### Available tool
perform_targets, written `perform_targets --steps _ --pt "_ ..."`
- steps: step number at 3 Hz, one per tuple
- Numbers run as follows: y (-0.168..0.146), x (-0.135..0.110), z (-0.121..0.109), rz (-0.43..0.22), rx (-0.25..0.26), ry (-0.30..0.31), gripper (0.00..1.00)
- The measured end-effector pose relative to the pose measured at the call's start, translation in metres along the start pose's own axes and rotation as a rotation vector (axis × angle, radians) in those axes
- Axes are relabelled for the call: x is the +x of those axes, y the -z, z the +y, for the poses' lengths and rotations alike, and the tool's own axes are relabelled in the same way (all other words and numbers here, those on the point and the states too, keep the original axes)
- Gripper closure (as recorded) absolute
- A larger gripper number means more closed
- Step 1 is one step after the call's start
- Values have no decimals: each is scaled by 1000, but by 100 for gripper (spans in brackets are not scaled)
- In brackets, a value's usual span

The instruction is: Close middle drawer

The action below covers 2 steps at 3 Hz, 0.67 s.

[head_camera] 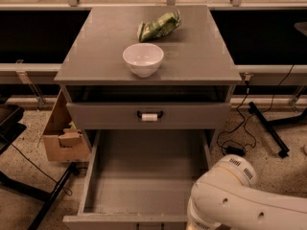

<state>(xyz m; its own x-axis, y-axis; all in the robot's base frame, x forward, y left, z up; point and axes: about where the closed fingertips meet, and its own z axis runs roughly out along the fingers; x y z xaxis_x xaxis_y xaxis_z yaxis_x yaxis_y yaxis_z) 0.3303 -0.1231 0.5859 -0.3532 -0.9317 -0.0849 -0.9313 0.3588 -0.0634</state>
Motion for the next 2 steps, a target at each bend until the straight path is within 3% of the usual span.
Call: perform_targets --steps 1,2 --pt "-47 9 31 -14 -60 -38 48" --pt "-84 12 46 -43 -99 -81 71"
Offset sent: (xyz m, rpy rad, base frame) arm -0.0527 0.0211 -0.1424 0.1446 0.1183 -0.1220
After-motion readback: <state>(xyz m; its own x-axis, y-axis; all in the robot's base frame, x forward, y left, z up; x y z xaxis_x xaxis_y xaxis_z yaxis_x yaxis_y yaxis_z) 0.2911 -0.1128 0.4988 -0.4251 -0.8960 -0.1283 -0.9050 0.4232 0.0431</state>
